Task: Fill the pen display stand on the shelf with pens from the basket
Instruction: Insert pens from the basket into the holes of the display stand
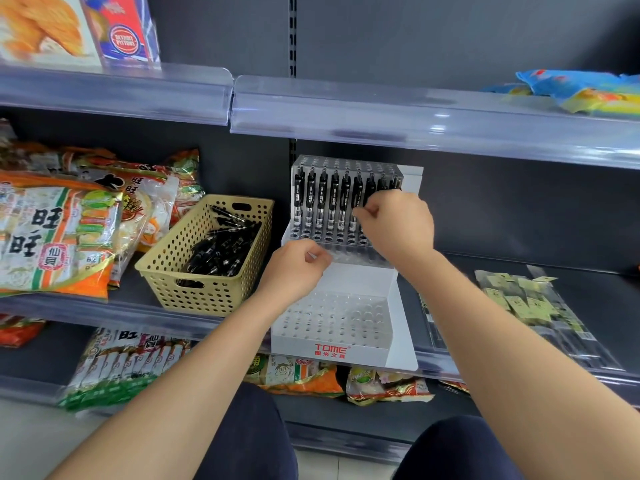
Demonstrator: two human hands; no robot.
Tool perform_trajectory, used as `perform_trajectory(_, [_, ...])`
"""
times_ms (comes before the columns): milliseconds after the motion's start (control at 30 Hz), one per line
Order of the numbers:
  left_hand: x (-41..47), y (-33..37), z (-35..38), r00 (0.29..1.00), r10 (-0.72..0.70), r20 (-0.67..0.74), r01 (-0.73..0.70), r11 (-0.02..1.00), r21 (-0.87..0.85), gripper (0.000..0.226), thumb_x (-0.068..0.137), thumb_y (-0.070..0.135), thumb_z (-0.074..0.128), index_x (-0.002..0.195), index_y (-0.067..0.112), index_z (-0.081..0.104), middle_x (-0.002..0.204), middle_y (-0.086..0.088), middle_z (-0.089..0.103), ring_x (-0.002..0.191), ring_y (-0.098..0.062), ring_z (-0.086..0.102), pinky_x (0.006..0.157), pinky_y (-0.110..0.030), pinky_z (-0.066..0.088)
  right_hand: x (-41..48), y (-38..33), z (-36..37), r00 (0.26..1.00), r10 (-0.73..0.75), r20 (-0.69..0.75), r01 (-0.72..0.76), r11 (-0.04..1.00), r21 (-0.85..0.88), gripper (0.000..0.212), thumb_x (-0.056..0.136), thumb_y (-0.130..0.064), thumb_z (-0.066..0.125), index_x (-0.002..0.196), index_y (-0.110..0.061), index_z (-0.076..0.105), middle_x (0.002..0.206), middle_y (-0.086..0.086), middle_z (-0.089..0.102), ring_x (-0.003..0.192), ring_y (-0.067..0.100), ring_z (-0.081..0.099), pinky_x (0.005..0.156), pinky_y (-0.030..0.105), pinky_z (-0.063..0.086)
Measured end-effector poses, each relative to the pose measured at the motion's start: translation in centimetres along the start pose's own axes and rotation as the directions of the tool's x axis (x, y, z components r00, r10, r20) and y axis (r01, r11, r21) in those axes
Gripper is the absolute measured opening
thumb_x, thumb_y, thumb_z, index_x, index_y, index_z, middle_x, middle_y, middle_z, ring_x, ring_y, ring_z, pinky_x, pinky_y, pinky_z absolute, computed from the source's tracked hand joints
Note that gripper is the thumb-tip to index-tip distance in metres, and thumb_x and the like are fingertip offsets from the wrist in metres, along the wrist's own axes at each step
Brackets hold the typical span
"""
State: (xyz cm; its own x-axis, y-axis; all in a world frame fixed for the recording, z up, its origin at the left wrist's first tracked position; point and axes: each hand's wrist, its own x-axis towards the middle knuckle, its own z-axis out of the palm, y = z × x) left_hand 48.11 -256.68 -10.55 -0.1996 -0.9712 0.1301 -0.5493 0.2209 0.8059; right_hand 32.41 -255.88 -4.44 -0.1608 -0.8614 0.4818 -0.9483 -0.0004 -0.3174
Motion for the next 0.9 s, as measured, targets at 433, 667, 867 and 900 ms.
perform_trajectory(433, [4.0, -5.4, -9.5, 0.969, -0.196, -0.149, 0.237, 0.908, 0.346, 0.032, 0.093, 0.006, 0.046, 0.08, 0.028, 0.065, 0.1, -0.004, 0.069, 0.088, -0.028, 0.065, 0.077, -0.041, 0.058, -0.9, -11.1, 8.7, 0.876, -0.421, 0.237, 0.363, 0.897, 0.253, 0.019, 0.093, -0.017, 0.053, 0.091, -0.014, 0.071, 0.084, 0.006, 0.069, 0.08, 0.027, 0.061, 0.075, 0.037, 0.052])
perform_trajectory(667, [6.4, -10.3, -11.2, 0.937, -0.348, 0.012, 0.263, 0.73, 0.63, 0.033, 0.095, 0.014, 0.05, 0.127, 0.014, 0.058, 0.129, -0.009, 0.057, 0.107, -0.026, 0.056, 0.084, -0.032, 0.047, -0.6, -13.3, 12.6, 0.809, -0.288, 0.512, 0.253, 0.957, 0.139, 0.016, 0.083, 0.0, 0.05, 0.073, -0.013, 0.051, 0.079, 0.007, 0.052, 0.078, 0.027, 0.05, 0.063, 0.031, 0.042])
perform_trajectory(867, [8.2, -11.2, -10.3, 0.835, -0.502, 0.226, 0.184, 0.642, 0.744, 0.051, 0.099, 0.033, 0.047, 0.139, 0.002, 0.04, 0.125, -0.015, 0.052, 0.11, -0.027, 0.051, 0.086, -0.029, 0.04, -0.2, -13.7, 14.2, 0.862, -0.208, 0.462, 0.174, 0.978, 0.115, 0.014, 0.088, -0.004, 0.053, 0.077, -0.012, 0.058, 0.079, 0.008, 0.057, 0.081, 0.028, 0.058, 0.063, 0.031, 0.049])
perform_trajectory(900, [8.5, -11.4, -10.2, 0.817, -0.528, 0.233, 0.197, 0.635, 0.747, 0.059, 0.098, 0.038, 0.047, 0.144, 0.004, 0.032, 0.138, -0.015, 0.045, 0.121, -0.028, 0.047, 0.095, -0.03, 0.039, -0.2, -13.7, 14.3, 0.866, -0.202, 0.457, 0.169, 0.979, 0.112, 0.015, 0.088, -0.003, 0.053, 0.076, -0.012, 0.057, 0.078, 0.008, 0.057, 0.079, 0.028, 0.056, 0.063, 0.031, 0.048])
